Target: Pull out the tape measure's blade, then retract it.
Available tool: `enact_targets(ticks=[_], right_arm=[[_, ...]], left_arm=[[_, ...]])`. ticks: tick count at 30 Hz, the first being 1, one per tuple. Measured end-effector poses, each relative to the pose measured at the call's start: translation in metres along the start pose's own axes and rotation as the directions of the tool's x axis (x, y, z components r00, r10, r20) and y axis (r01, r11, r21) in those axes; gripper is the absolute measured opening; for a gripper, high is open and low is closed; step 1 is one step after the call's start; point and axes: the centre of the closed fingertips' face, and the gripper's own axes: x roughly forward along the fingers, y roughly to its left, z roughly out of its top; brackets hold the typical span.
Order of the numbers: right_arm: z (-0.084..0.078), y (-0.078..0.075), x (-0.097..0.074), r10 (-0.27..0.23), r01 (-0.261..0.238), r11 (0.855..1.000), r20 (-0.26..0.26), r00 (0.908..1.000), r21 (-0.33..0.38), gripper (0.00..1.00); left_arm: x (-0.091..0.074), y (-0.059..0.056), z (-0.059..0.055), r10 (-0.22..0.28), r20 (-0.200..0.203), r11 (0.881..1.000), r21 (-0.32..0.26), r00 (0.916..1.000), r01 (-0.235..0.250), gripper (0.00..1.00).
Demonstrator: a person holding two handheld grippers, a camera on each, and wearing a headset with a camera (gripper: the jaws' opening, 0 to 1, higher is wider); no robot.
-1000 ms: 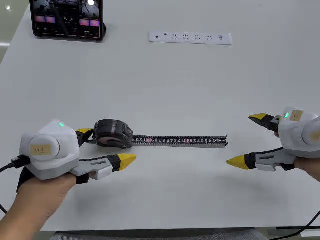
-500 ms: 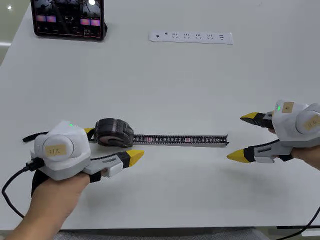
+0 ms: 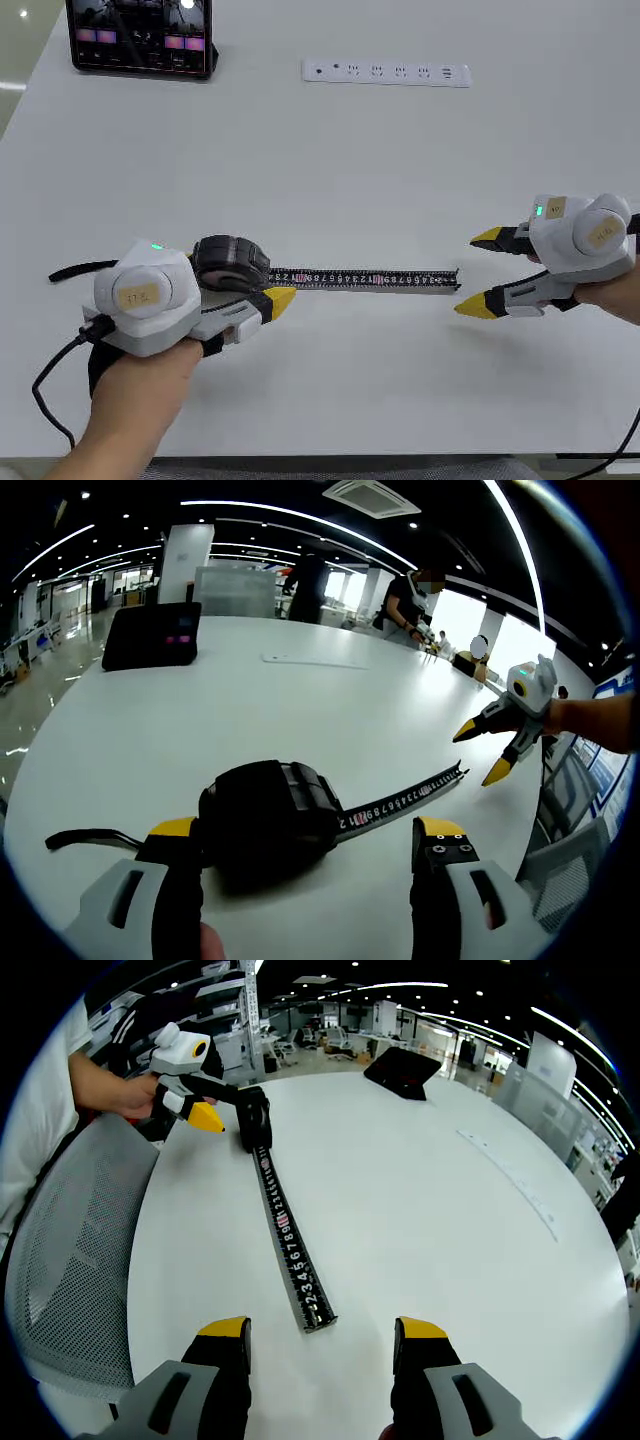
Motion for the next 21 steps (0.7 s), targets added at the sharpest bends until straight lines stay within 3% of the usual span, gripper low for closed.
enact_targets(ticks=[12,14,18,21], right_arm=[[0.0,-0.001,0.008,0.03,-0.031,0.999,-0.032,0.999,-0.036,0.44],[0.0,-0.001,0.009,0.032,-0.034,0.999,-0.034,0.9989,-0.042,0.43],[0.001,-0.003,0.011,0.032,-0.034,0.998,-0.038,0.9988,-0.047,0.42],[0.002,-0.004,0.011,0.032,-0.034,0.998,-0.038,0.9987,-0.048,0.42]], left_arm=[[0.006,0.008,0.0,0.088,0.008,0.996,-0.026,0.9961,-0.087,0.78],[0.007,0.014,0.003,0.127,0.018,0.988,-0.094,0.9917,-0.125,0.75],[0.01,0.017,0.001,0.145,0.006,0.988,-0.058,0.9894,-0.145,0.72],[0.009,0.02,0.002,0.158,0.012,0.985,-0.079,0.9874,-0.156,0.69]])
